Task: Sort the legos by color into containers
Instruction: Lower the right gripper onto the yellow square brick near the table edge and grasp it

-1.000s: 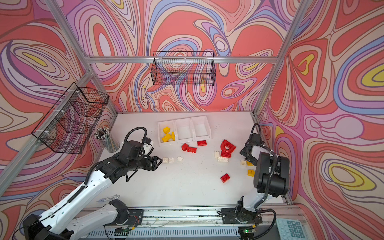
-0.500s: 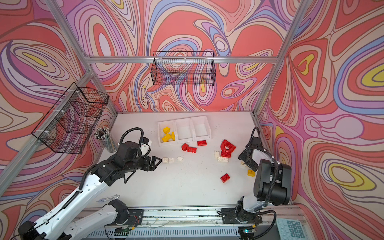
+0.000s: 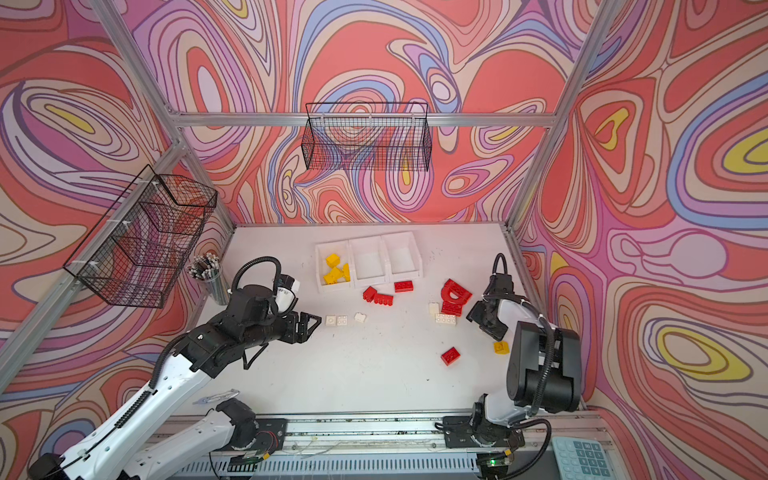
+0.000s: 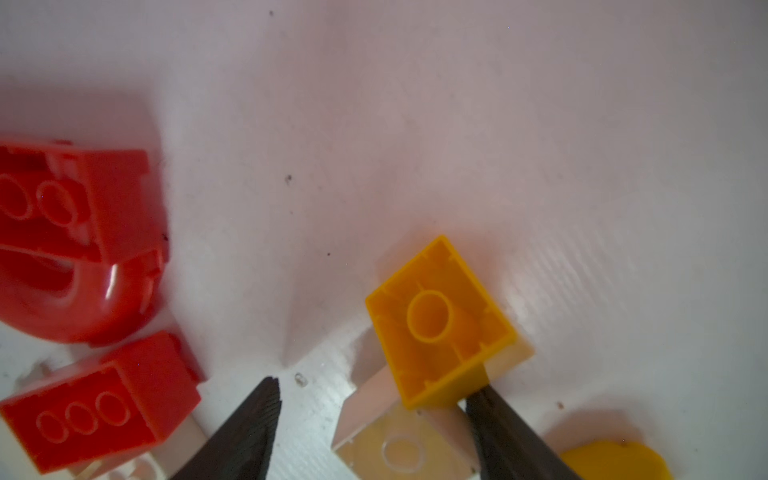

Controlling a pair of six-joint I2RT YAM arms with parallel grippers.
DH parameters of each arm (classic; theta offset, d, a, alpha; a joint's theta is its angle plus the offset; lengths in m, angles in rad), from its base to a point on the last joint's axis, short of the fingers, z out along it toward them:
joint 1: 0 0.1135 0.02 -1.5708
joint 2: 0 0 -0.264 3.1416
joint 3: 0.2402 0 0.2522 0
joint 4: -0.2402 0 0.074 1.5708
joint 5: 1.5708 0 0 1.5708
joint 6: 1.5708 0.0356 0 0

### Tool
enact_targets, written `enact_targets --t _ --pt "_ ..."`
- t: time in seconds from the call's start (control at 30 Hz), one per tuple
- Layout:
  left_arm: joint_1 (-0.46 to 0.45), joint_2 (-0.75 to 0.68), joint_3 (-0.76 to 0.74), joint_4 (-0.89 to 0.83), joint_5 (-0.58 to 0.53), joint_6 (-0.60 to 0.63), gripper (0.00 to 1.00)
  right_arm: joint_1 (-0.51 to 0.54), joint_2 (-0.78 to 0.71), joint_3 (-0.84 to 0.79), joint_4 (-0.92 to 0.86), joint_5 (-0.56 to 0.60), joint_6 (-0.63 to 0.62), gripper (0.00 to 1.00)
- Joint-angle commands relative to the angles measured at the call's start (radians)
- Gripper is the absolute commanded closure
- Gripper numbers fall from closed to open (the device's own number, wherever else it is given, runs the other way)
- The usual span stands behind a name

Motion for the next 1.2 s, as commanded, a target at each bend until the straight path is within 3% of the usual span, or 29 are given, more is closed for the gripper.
enact_targets --t 0.0,0.4,0.73,0.97,1.17 --pt "-0.004 -0.016 0.002 -0.02 -0.009 -0.002 0.22 0.012 -0.006 0.0 -0.027 -0.024 -0.007 0.29" --pt "-0.004 -0.045 0.006 -0.025 0.004 0.001 0.22 0.012 0.079 0.07 -0.033 0.018 -0.013 0.49" --pt "-0.004 -0.02 0.01 -0.024 0.036 0.004 0.22 0.013 0.104 0.143 -0.09 0.047 -0.038 0.24" --pt "-0.004 -0.028 0.014 -0.029 0.06 0.004 0.22 0.002 0.054 0.148 -0.148 0.133 -0.043 0.16" --pt "-0.047 -0.039 0.025 -0.055 0.006 0.023 0.21 -0.038 0.118 0.175 -0.135 0.18 -0.054 0.16"
